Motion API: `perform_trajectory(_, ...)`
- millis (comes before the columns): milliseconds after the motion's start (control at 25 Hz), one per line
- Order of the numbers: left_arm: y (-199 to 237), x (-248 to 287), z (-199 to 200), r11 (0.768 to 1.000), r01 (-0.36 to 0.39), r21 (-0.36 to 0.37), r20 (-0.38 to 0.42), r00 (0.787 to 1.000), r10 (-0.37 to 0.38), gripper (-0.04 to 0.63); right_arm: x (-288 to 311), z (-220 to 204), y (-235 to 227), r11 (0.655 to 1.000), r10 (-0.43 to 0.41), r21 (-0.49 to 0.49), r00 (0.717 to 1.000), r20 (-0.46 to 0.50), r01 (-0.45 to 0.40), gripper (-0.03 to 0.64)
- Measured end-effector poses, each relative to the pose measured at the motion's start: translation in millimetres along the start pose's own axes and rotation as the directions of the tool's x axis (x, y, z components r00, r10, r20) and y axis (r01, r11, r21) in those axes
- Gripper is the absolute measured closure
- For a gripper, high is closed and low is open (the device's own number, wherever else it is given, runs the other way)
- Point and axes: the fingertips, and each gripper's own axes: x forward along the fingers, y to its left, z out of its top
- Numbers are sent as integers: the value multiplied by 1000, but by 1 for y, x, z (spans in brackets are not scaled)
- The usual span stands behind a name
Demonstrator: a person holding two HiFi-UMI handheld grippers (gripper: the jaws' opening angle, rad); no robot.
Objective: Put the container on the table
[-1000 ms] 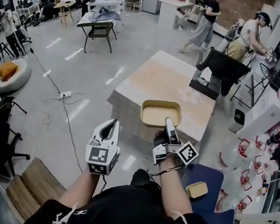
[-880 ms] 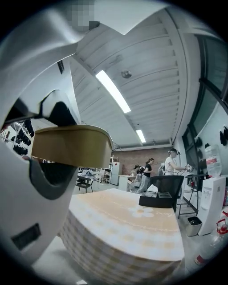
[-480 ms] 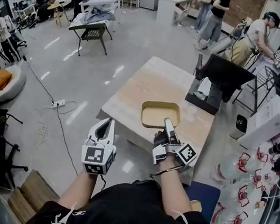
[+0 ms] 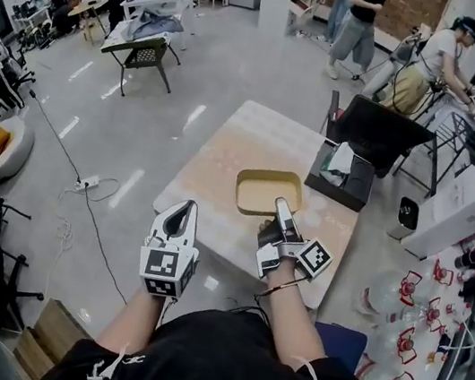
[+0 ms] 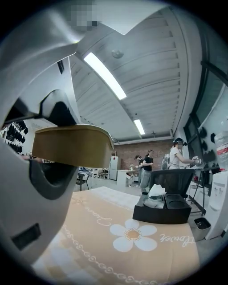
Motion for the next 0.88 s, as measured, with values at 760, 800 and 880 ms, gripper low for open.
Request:
perform_trajectory(760,60,86,11,995,57,-82,-2,998,-57,581,96,8,-52,998,-68,12,998,3,68,382)
perform_trajectory(800,64,88,12,995,54,-81,2,999,-54,581,101,8,-55,997,-70,13,998,3,70,381)
perform_trajectory(880,73,92,13,996,46,-73,10,999,-46,581,111,6,-65,997,-78,16,997,0,78,380)
